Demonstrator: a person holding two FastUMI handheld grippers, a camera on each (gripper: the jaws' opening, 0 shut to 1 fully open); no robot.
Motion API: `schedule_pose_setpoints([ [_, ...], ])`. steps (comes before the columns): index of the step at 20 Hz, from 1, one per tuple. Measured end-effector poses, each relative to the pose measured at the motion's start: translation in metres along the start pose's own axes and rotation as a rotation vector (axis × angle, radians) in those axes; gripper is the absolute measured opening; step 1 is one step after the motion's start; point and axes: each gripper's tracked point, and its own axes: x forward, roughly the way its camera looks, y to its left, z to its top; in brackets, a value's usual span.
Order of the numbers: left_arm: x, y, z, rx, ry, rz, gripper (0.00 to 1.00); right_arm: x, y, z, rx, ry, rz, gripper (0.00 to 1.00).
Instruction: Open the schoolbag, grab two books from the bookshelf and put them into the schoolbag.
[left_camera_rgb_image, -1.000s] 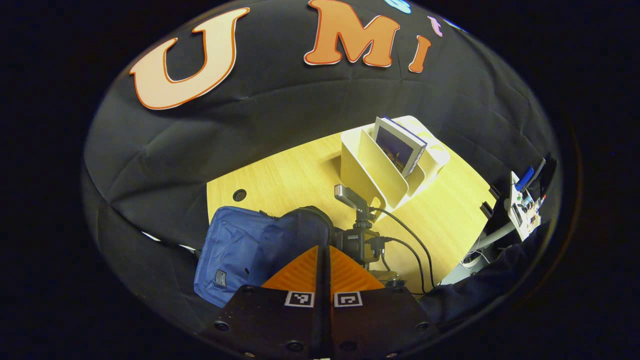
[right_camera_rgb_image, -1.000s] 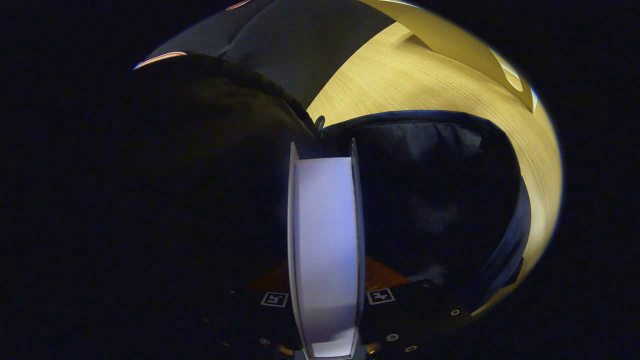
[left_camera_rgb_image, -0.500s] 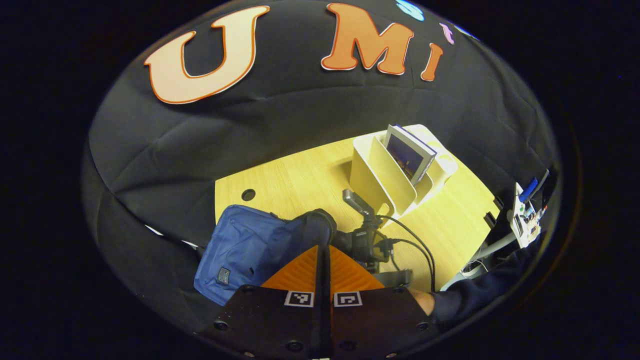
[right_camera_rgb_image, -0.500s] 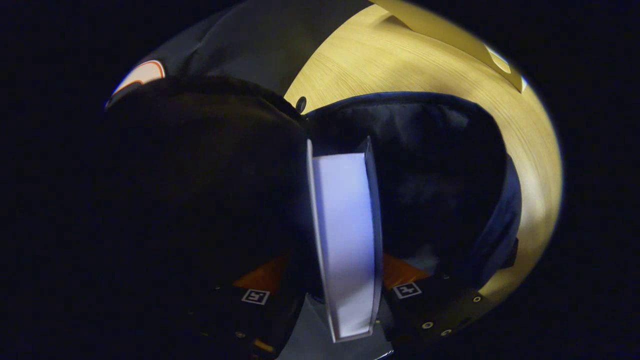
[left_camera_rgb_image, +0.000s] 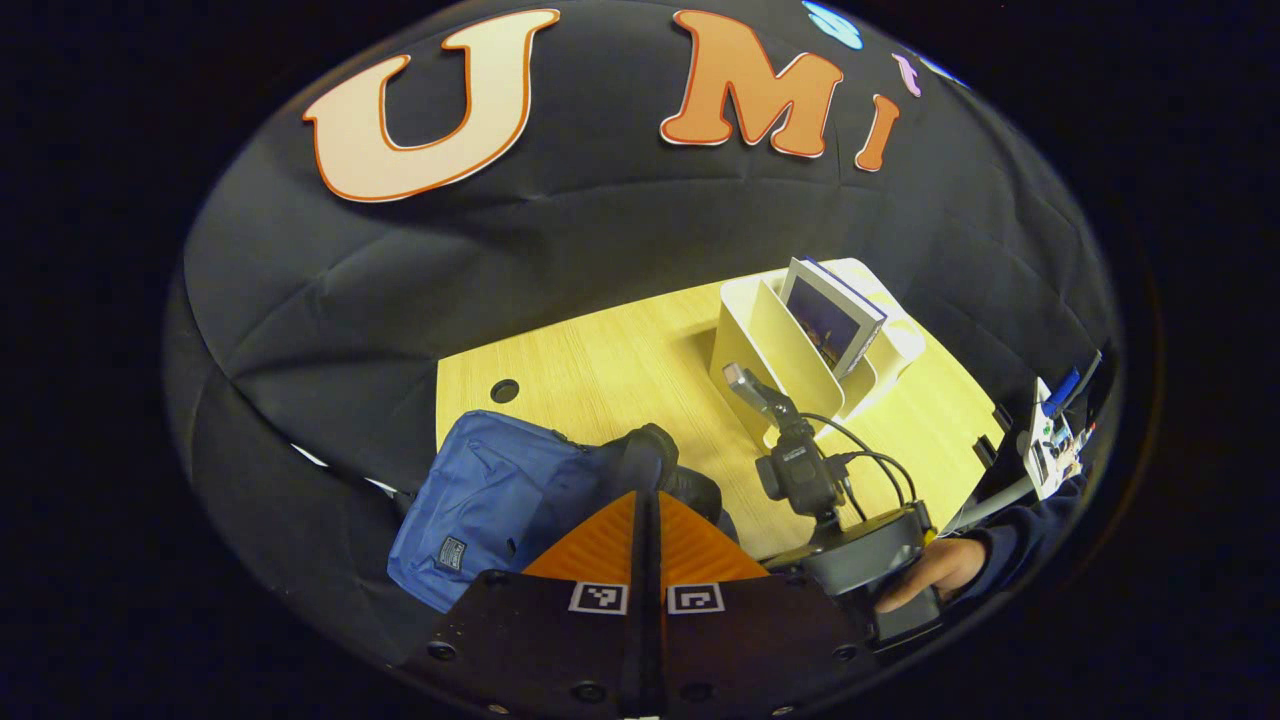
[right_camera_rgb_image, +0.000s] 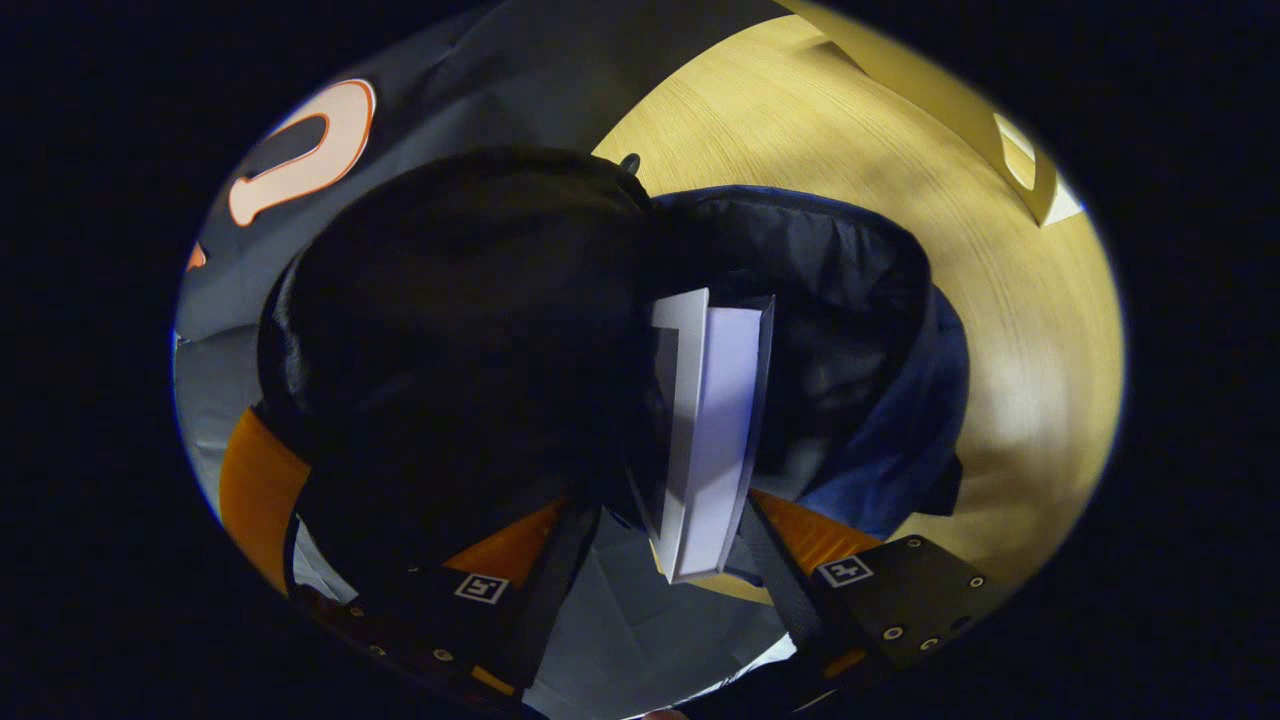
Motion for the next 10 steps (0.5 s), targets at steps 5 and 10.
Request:
schedule_pose_setpoints([
  [5, 0.002, -0.002, -0.005, -0.013, 0.007, -0.001, 0.00, -0.029, -0.001, 0.028, -0.041, -0.093, 0.016, 0.95],
  [10, 0.005, -0.007, -0.007, -0.001, 0.007, 0.005, 0.00, -0.109, -0.008, 0.075, -0.169, -0.285, -0.054, 0.95],
])
